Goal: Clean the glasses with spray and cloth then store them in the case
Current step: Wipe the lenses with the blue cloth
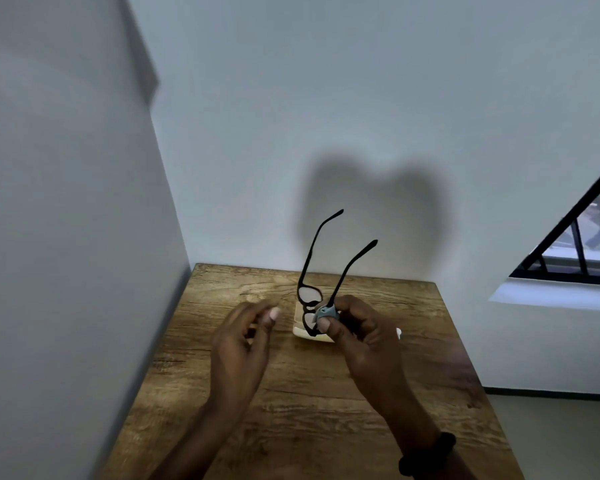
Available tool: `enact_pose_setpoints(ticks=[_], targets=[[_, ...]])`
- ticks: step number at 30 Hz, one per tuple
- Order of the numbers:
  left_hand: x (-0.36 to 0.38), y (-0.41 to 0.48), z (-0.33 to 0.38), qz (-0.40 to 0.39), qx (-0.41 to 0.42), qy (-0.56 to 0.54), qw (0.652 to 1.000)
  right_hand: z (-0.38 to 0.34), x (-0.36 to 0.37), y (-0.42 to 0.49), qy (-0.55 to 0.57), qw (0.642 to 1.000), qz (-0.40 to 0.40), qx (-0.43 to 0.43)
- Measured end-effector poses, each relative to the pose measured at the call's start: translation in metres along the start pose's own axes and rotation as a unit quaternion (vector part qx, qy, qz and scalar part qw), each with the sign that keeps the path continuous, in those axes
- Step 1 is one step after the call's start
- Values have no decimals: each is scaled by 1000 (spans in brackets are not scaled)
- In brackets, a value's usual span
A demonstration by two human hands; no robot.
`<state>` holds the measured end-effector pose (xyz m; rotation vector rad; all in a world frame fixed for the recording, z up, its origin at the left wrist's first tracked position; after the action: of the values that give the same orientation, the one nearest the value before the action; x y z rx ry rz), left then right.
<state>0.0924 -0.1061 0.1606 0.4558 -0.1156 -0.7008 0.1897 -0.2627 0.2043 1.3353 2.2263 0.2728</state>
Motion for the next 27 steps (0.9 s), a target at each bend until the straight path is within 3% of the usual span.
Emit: enact_pose_setpoints(ticks=[3,5,8,10,17,23,27], targets=[[-7,25,-15,32,-171,-99,980,-7,-12,-2,117,991,-59,41],[-9,39,-18,-18,-283,-171,944,-11,-16,-2,169,980,-94,45],[-15,50,-18,-113,-354,-226,901,-15,-20,-3,211,969,-117,46],[-20,52,-19,-134,-377,-255,881,-15,-23,-1,218,968,-116,51],[-31,48,-20,-128,-410,-306,850,-4,-27,3,224,964,-106,92],[-31,48,-7,-47,-332,-334,881,14,-25,2,187,965,-33,182],[-35,50,2,47,-252,-268,929,24,-19,-5,191,933,63,297]])
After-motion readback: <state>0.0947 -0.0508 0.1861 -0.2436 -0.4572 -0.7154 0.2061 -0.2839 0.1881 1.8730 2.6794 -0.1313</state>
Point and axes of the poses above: each hand's wrist, its own y-axis towards the middle knuckle, its own x-axis out of the palm, z = x × y, the point moved 2 cm from there along y, towards the middle knuckle, and after that the axes turned 14 degrees about -y, right-handed, at the moved point
